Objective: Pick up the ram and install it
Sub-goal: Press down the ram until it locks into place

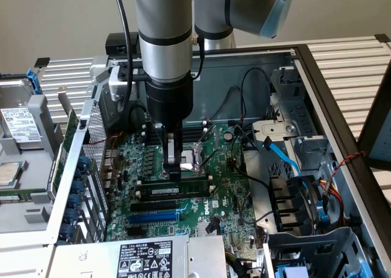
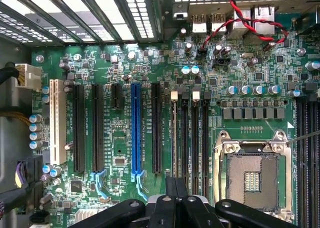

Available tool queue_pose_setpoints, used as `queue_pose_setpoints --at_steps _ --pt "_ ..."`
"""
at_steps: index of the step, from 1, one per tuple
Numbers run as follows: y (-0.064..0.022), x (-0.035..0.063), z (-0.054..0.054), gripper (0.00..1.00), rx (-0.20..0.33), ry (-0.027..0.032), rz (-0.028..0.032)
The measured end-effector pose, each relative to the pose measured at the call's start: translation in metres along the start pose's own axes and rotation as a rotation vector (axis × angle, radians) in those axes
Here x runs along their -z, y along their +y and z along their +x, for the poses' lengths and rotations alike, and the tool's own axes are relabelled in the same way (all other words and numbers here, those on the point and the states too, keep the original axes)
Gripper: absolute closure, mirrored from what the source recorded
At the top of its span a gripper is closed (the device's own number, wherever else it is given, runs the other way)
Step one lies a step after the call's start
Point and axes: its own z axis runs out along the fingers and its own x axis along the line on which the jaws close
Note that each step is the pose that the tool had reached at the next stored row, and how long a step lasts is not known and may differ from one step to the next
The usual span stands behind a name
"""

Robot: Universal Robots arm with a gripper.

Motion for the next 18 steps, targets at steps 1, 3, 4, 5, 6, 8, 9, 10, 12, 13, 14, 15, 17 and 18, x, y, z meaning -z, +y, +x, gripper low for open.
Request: queue_pose_setpoints --at_steps 1,3,4,5,6,8,9,10,12,13,14,15,17,18 --pt "0.0000 -0.0004 0.0000 0.90 0.000 -0.0001 0.0001" --pt "0.0000 -0.0011 -0.0001 0.90 0.000 0.0000 0.0001" --pt "0.0000 -0.0014 -0.0001 0.90 0.000 0.0000 0.0000" --pt "0.0000 -0.0016 -0.0001 0.90 0.000 0.0001 0.0000" --pt "0.0000 -0.0018 -0.0001 0.90 0.000 0.0002 -0.0001" --pt "0.0000 -0.0021 -0.0002 0.90 0.000 0.0001 0.0000" --pt "0.0000 -0.0023 -0.0005 0.90 0.000 -0.0001 0.0001" --pt "0.0001 -0.0024 -0.0009 0.90 0.000 -0.0001 0.0001" --pt "0.0001 -0.0025 -0.0014 0.90 0.000 0.0000 0.0001" --pt "0.0001 -0.0025 -0.0015 0.90 0.000 0.0000 0.0001" --pt "0.0001 -0.0024 -0.0018 0.90 0.000 0.0001 0.0000" --pt "0.0001 -0.0024 -0.0019 0.90 0.000 0.0000 0.0000" --pt "0.0001 -0.0025 -0.0019 0.90 0.000 0.0000 0.0001" --pt "0.0001 -0.0024 -0.0019 0.90 0.000 0.0000 0.0000"
